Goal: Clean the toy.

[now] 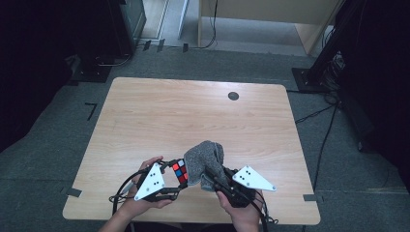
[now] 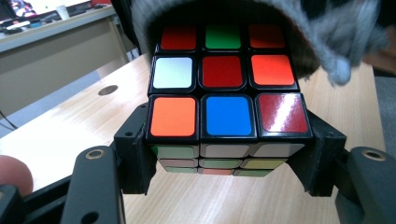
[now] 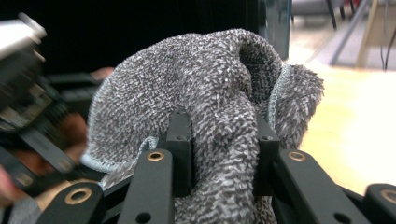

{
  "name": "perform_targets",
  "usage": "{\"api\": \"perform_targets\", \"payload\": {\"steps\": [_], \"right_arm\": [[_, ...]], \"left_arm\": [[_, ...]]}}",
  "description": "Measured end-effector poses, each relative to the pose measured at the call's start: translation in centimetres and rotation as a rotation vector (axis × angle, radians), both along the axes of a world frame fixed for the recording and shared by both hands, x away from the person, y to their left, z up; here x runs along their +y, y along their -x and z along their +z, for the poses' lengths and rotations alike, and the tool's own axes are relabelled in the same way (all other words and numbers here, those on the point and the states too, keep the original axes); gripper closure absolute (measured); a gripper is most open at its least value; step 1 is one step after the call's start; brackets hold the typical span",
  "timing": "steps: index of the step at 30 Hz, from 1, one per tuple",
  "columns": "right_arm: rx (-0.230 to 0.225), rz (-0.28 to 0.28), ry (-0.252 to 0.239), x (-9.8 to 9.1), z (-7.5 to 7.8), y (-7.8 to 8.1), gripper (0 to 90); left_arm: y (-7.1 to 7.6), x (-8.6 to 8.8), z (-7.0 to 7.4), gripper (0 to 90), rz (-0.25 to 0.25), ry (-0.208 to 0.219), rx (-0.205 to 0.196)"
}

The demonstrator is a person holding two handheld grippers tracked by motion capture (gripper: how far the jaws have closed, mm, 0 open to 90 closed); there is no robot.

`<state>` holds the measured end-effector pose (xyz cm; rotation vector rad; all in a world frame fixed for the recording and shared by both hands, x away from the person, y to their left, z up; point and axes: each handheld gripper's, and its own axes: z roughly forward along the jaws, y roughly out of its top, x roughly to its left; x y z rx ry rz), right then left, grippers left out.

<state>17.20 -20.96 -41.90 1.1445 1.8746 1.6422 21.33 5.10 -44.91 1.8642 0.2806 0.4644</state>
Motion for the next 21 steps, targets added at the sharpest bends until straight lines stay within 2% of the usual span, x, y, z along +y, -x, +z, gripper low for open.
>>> {"api": "perform_targets", "payload": {"steps": [2,4,5,7,9,11,13,14,16,17,19,21], "right_arm": [[-0.024,0.008,0.007,0.5,0.0,0.2,68.4],[-0.022,-0.002,0.014,0.7,-0.5,0.1,68.6],[0.004,-0.017,0.021,0.6,-0.9,-0.1,68.7],[0.023,-0.042,0.08,0.6,-1.6,-0.4,68.8],[0.048,-0.058,0.139,0.6,-2.1,-0.7,68.8],[0.036,-0.07,0.123,0.5,-1.8,-0.7,68.8],[-0.007,-0.077,0.086,0.3,-1.0,-0.3,68.7],[-0.036,-0.068,0.067,0.3,-0.5,0.1,68.7],[-0.054,-0.056,0.093,0.8,-0.3,0.4,68.6],[-0.048,-0.051,0.107,1.0,-0.4,0.4,68.8],[-0.022,-0.071,0.105,1.1,-1.2,0.2,68.9],[0.052,-0.063,0.128,0.9,-2.2,-0.5,68.9]], "left_arm": [[0.2,-0.1,0.2,34.0,-0.014,0.02,-0.002],[0.3,0.2,0.4,34.0,-0.017,0.028,-0.003],[0.2,0.3,0.4,33.9,-0.021,0.041,0.005],[0.1,0.5,0.6,34.0,-0.019,0.06,0.013],[0.0,0.5,0.6,34.0,-0.015,0.059,0.018],[0.0,0.2,0.2,34.0,-0.005,0.009,0.008],[0.0,-0.2,-0.2,34.0,-0.004,-0.027,0.004],[0.1,-0.3,-0.3,34.0,-0.006,-0.028,0.004],[0.2,-0.5,-0.1,34.0,-0.02,0.001,0.016],[0.3,-0.4,0.2,33.9,-0.022,0.01,0.02],[0.3,-0.3,0.4,33.8,-0.023,0.011,0.019],[0.2,0.0,0.5,33.8,-0.027,0.032,0.031]]}}
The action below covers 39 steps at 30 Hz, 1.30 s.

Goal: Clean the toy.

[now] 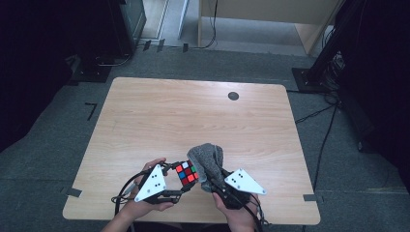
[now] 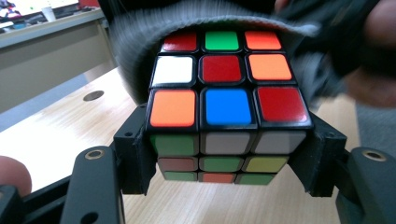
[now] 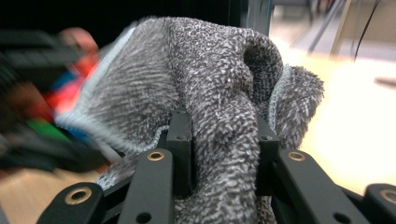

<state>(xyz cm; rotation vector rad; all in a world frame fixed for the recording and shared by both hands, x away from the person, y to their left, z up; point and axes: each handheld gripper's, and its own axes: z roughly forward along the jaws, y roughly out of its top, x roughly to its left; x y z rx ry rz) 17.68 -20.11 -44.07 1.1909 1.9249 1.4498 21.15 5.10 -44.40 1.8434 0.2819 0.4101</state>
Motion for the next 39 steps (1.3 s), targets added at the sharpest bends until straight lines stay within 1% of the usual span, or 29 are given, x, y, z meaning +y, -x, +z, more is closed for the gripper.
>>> {"api": "perform_targets", "payload": {"steps": [2,3,4,5,7,8,9,10,11,12,13,14,15,17,18,19,21,22,23,25,26,28,29,32,34,35,37,38,39], "right_arm": [[0.022,-0.006,0.007,-0.2,-0.2,-0.2,68.8],[0.011,-0.009,-0.009,-0.3,0.0,-0.1,68.8],[-0.005,-0.011,-0.022,-0.4,0.4,0.0,68.6],[-0.043,-0.005,-0.045,-0.5,1.0,0.3,68.4],[-0.098,0.01,-0.064,-0.5,1.8,0.9,68.1],[-0.115,0.016,-0.059,-0.3,2.0,1.1,68.1],[-0.113,0.021,-0.048,-0.1,1.9,1.1,68.2],[-0.092,0.024,-0.039,0.1,1.7,1.0,68.4],[-0.067,0.012,-0.042,0.1,1.2,0.8,68.5],[-0.007,0.008,-0.034,0.0,0.7,0.4,68.6],[0.042,0.017,-0.03,0.0,0.2,0.0,68.6],[0.067,0.022,-0.028,-0.2,-0.2,-0.3,68.7],[0.074,0.016,-0.029,-0.2,-0.3,-0.4,68.7],[0.055,-0.003,-0.04,-0.5,0.0,-0.3,68.7],[0.032,-0.012,-0.052,-0.7,0.5,-0.1,68.7],[-0.008,-0.02,-0.059,-0.8,1.1,0.2,68.7],[-0.055,-0.026,-0.064,-0.9,1.8,0.6,68.6],[-0.063,-0.025,-0.062,-0.7,2.0,0.8,68.5],[-0.055,-0.013,-0.057,-0.5,1.9,0.8,68.5],[0.005,0.026,-0.025,0.1,0.9,0.4,69.1],[0.029,0.021,-0.005,0.3,0.3,0.2,69.0],[0.092,0.048,0.017,0.4,-0.6,-0.3,69.0],[0.088,0.032,0.024,0.3,-0.7,-0.4,69.0],[0.025,-0.022,-0.013,-0.5,0.7,0.0,69.0],[-0.057,-0.051,-0.008,-0.8,1.9,0.7,69.0],[-0.096,-0.045,-0.001,-0.7,2.5,1.1,69.0],[-0.154,0.004,0.017,0.1,3.4,2.0,68.8],[-0.173,0.041,0.037,0.8,3.7,2.4,68.6],[-0.183,0.076,0.072,1.6,3.8,2.7,68.5]], "left_arm": [[-0.1,0.0,0.0,33.8,0.006,0.004,0.005],[-0.2,0.0,0.0,33.8,0.008,0.001,0.005],[-0.2,-0.1,-0.1,33.8,0.008,-0.009,0.008],[-0.2,-0.2,-0.1,33.8,0.007,-0.016,0.011],[-0.2,-0.4,-0.3,33.9,0.009,-0.029,0.015],[-0.2,-0.4,-0.3,33.8,0.007,-0.029,0.018],[-0.2,-0.4,-0.3,33.8,0.005,-0.027,0.024],[-0.1,-0.4,-0.1,33.7,0.01,-0.03,0.024],[-0.2,-0.2,0.1,33.7,0.001,-0.009,0.038],[-0.3,0.1,0.3,33.7,-0.01,0.024,0.05],[-0.5,0.4,0.5,33.7,-0.009,0.045,0.06],[-0.6,0.5,0.6,33.8,-0.001,0.051,0.059],[-0.7,0.6,0.6,33.8,0.015,0.045,0.057],[-1.0,0.7,0.4,33.8,0.038,0.016,0.062],[-1.2,0.7,0.1,33.8,0.044,-0.004,0.072],[-1.2,0.6,0.0,33.8,0.046,-0.016,0.079],[-1.0,0.2,0.0,33.8,0.034,-0.033,0.067],[-0.8,0.1,0.0,33.8,0.027,-0.033,0.059],[-0.6,-0.1,0.2,33.9,0.015,-0.029,0.049],[-0.3,-0.2,0.5,33.6,0.015,-0.03,0.027],[-0.3,-0.1,0.6,33.6,0.009,-0.024,0.03],[-0.4,0.2,0.6,33.7,0.011,-0.012,0.03],[-0.5,0.2,0.6,33.7,0.021,-0.022,0.028],[-0.6,0.2,0.3,33.8,0.039,-0.051,0.021],[-0.5,-0.1,0.1,33.8,0.047,-0.078,0.009],[-0.5,-0.3,-0.1,33.9,0.05,-0.096,0.001],[-0.2,-0.9,-0.3,33.9,0.049,-0.127,-0.012],[0.0,-1.2,-0.4,33.9,0.045,-0.14,-0.021],[0.3,-1.5,-0.4,33.9,0.036,-0.149,-0.033]]}}
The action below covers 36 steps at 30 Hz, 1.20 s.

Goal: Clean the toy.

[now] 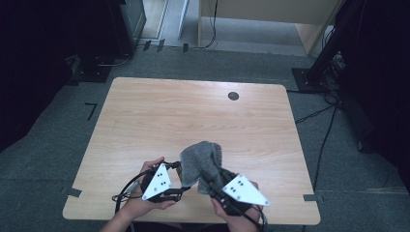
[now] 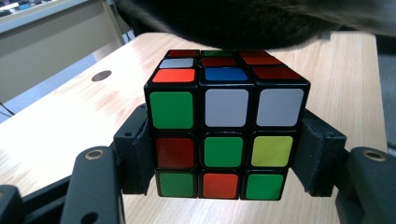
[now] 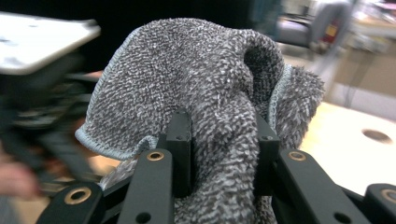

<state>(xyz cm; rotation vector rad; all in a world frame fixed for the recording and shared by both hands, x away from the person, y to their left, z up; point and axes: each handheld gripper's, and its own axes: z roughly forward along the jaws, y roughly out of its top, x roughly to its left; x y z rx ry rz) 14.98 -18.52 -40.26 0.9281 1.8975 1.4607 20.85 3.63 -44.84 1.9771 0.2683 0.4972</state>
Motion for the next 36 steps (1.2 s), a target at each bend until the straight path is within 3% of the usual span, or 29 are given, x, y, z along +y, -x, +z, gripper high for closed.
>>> {"api": "perform_targets", "payload": {"steps": [2,4,6,8,10,11,15,18,19,21,23,25,28,30,32,33,36], "right_arm": [[-0.019,0.046,0.082,1.6,-0.3,0.4,68.3],[-0.032,0.04,0.104,1.9,-0.7,0.3,68.2],[-0.024,0.015,0.092,1.2,-0.9,-0.1,68.2],[0.018,-0.05,0.095,0.2,-1.3,-0.9,68.1],[0.076,-0.078,0.055,-0.9,-1.5,-1.6,68.1],[0.08,-0.084,0.041,-1.2,-1.6,-1.7,68.1],[0.021,0.036,-0.029,-0.2,-0.9,-0.6,67.4],[0.014,0.064,0.011,1.0,-1.1,-0.3,66.6],[0.01,0.063,-0.015,0.8,-1.4,-0.5,66.7],[0.036,0.027,-0.035,0.0,-1.5,-1.0,67.0],[0.082,-0.055,-0.047,-1.4,-1.7,-1.7,67.3],[0.097,-0.092,-0.057,-2.2,-1.6,-1.9,67.4],[0.048,-0.04,-0.073,-1.7,-0.9,-1.1,67.1],[0.018,0.024,-0.045,-0.5,-0.7,-0.6,66.8],[0.018,0.059,-0.011,0.4,-0.9,-0.4,66.6],[0.017,0.062,-0.001,0.5,-1.0,-0.4,66.5],[0.035,0.026,-0.041,-0.5,-1.5,-1.0,66.8]], "left_arm": [[0.3,-0.2,0.1,34.0,-0.01,0.003,-0.012],[0.4,-0.2,0.3,34.2,-0.006,-0.002,-0.018],[0.3,0.0,0.3,34.2,-0.008,0.007,-0.012],[0.2,0.1,0.2,34.2,-0.004,0.003,-0.007],[0.1,0.1,0.1,34.2,-0.006,0.01,-0.001],[0.0,0.0,0.1,34.1,-0.004,0.013,0.005],[-0.1,0.0,-0.1,34.1,0.003,0.01,0.014],[-0.1,0.3,0.2,34.1,0.0,0.033,0.017],[-0.1,0.4,0.3,34.1,-0.002,0.034,0.015],[-0.1,0.6,0.4,34.1,-0.007,0.051,0.019],[-0.1,0.7,0.5,34.1,-0.003,0.058,0.019],[-0.3,0.8,0.5,34.1,-0.001,0.06,0.022],[-0.4,0.6,0.2,34.1,0.012,0.038,0.02],[-0.3,0.5,0.1,34.1,0.007,0.042,0.024],[-0.2,0.4,0.2,34.1,-0.006,0.054,0.023],[-0.1,0.4,0.3,34.1,-0.002,0.051,0.019],[-0.1,0.9,0.4,34.1,-0.029,0.08,0.028]]}}
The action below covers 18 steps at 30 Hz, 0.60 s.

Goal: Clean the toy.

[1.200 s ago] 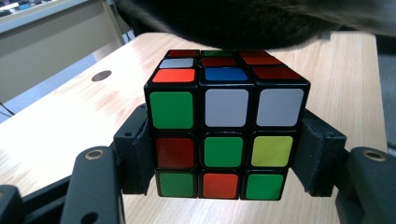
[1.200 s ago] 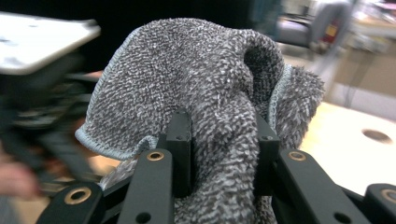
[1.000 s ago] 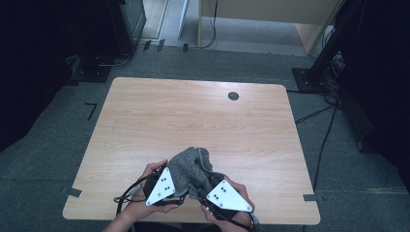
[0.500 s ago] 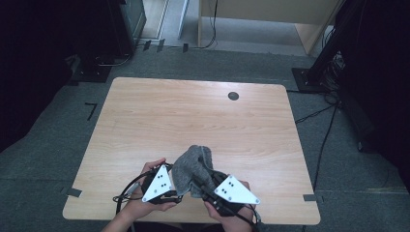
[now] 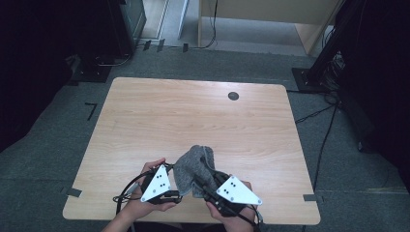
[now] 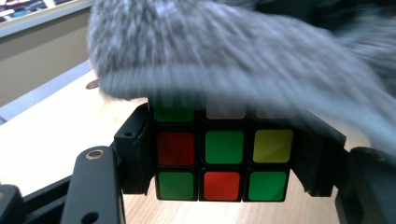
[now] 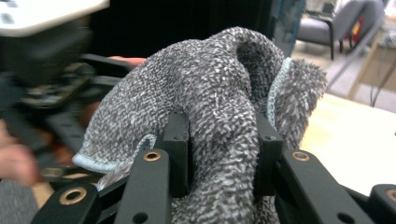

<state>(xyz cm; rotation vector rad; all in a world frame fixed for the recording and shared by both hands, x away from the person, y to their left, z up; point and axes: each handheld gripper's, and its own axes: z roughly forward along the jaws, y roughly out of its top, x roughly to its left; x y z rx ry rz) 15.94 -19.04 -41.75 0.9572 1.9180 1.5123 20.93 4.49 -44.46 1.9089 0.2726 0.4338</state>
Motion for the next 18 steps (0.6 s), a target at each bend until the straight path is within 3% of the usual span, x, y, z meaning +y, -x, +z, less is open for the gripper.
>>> {"api": "perform_targets", "payload": {"steps": [3,5,7,9,12,14,18], "right_arm": [[0.039,-0.087,-0.011,-1.8,-0.4,-1.0,67.2],[0.073,-0.108,-0.031,-2.7,-0.6,-1.5,67.4],[0.112,-0.076,-0.106,-3.2,-1.0,-1.8,67.4],[0.137,-0.03,-0.145,-3.1,-1.4,-1.9,67.3],[0.155,0.028,-0.14,-2.1,-2.0,-1.9,67.4],[0.169,0.031,-0.125,-1.3,-2.7,-1.8,68.2],[0.26,0.084,-0.118,-1.1,-3.8,-2.5,67.8]], "left_arm": [[-0.1,0.5,0.3,34.1,-0.011,0.044,0.003],[-0.3,0.8,0.6,34.1,-0.016,0.081,0.012],[-0.5,1.1,0.7,34.1,-0.014,0.096,0.02],[-0.6,1.3,0.7,34.1,-0.012,0.11,0.033],[-0.5,1.3,0.8,34.1,-0.015,0.121,0.034],[-0.5,1.4,1.0,34.0,-0.016,0.134,0.034],[-0.7,1.9,1.2,34.1,-0.012,0.172,0.044]]}}
